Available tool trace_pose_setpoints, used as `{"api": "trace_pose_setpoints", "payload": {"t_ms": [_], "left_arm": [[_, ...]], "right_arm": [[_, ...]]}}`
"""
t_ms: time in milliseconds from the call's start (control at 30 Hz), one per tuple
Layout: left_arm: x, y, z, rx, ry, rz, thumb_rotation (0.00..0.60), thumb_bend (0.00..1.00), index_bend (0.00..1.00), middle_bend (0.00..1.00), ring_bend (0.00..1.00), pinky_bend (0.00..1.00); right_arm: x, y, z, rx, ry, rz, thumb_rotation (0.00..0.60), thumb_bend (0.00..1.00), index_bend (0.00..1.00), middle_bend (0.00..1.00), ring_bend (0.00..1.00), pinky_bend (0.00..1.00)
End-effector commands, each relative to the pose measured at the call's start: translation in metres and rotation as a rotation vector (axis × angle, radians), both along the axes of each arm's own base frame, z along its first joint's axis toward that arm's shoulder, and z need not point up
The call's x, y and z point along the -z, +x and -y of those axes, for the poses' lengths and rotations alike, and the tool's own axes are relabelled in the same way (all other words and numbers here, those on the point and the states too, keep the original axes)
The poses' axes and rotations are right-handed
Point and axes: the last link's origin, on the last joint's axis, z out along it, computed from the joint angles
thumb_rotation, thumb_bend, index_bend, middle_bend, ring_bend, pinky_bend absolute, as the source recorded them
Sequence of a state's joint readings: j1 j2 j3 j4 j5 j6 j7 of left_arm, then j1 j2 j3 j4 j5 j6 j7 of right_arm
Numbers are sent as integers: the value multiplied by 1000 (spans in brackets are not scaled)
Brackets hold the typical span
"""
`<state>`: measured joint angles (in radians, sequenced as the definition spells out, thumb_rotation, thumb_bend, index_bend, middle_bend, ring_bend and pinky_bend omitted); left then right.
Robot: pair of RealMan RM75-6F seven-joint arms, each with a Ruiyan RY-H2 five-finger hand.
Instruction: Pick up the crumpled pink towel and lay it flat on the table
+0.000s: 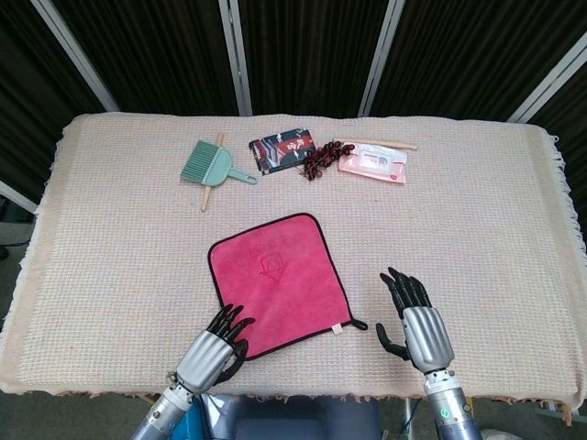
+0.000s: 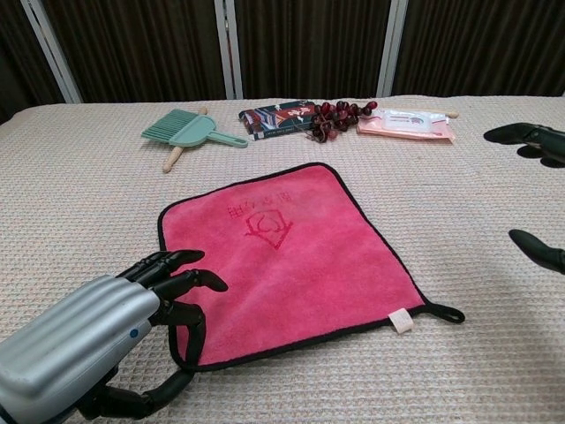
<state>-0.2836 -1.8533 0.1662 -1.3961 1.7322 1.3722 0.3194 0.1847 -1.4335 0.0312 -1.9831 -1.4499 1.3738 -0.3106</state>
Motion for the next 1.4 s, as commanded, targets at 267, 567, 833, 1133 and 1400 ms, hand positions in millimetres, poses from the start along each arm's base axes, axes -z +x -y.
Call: {"api": "trace_pose_setpoints", "payload": {"t_ms": [267, 567, 833, 1133, 1400], "left_arm": [[-3, -7, 5, 9, -35, -52, 600, 178, 270, 72, 0, 0], [-24, -11, 7, 3, -64, -119, 600, 91, 88, 9, 0, 0], [-96, -16, -17, -65, 132, -87, 600, 91, 79, 8, 0, 0], [-186, -53, -26, -155, 389, -186, 600, 87, 54, 0, 0, 0], [-253, -106, -8, -315, 544, -229, 600, 4, 0, 0, 0, 0]], "right_arm": [[0, 1, -1, -3, 1, -1, 600, 435, 82, 0, 0, 0], [-1, 1, -2, -7, 5, -11, 600, 435, 83, 0, 0, 0], [-7, -4, 2, -38, -23, -60, 600, 435, 14, 0, 0, 0], [-28, -30, 1, -61, -82, -183, 600, 413, 0, 0, 0, 0], [-55, -51, -9, -76, -203, -338, 600, 318, 0, 0, 0, 0]]}}
